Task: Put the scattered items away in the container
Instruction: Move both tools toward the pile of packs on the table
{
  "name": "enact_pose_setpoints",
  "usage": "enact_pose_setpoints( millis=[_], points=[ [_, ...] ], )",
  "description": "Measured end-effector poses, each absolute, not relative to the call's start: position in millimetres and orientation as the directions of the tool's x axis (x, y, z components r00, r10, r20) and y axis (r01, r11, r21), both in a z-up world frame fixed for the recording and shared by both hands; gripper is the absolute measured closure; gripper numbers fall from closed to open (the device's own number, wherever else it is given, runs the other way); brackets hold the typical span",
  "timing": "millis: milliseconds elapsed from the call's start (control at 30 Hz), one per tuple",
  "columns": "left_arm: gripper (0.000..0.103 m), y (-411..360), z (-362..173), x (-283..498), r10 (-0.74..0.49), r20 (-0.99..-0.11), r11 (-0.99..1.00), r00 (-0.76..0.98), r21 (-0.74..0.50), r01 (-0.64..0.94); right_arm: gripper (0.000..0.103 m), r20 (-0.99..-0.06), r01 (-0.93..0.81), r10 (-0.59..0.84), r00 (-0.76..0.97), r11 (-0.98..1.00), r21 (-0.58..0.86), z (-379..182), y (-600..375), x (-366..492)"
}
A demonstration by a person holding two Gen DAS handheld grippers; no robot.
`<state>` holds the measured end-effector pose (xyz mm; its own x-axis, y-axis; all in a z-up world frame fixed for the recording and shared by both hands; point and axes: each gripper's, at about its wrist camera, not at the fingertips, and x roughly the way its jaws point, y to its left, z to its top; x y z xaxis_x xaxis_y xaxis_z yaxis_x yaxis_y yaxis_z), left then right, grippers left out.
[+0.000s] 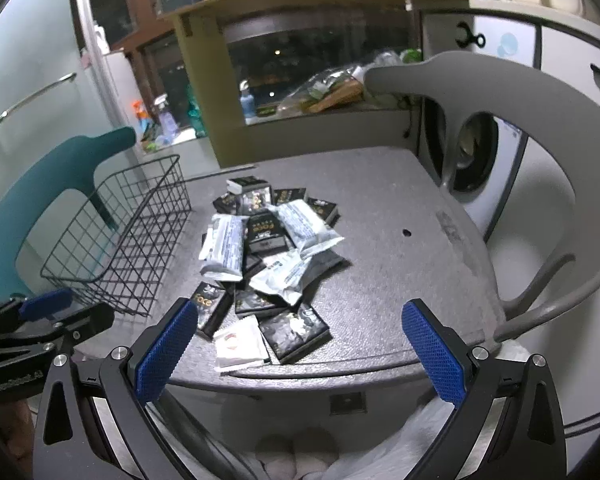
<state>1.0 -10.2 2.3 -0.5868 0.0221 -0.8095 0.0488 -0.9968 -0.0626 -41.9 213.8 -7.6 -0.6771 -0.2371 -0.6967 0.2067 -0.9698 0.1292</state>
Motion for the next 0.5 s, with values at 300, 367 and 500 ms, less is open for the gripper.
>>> enact_pose_setpoints(
  millis=[300, 367, 500],
  points=[
    [0.025, -13, 1, 1, -0.120, -0.800, -0.987, -0.587, 0.036, 0.154, 0.000, -0.698, 0.244, -0.246, -0.673, -0.964, 0.104, -4, 202, -38],
    [0.025, -13, 0, 1, -0.081, -0.811, -0.993, -0.580, 0.014, 0.120, 0.000, -0.699, 0.214, -0.226, -0.678, -0.971, 0.106, -3, 207, -37],
    [0.025, -12, 0, 1, -0.017, -0.821, -0.997, -0.570, -0.028, 0.070, 0.000, -0.696, 0.215, -0.258, -0.670, -0.965, 0.151, -2, 216, -38]
  ],
)
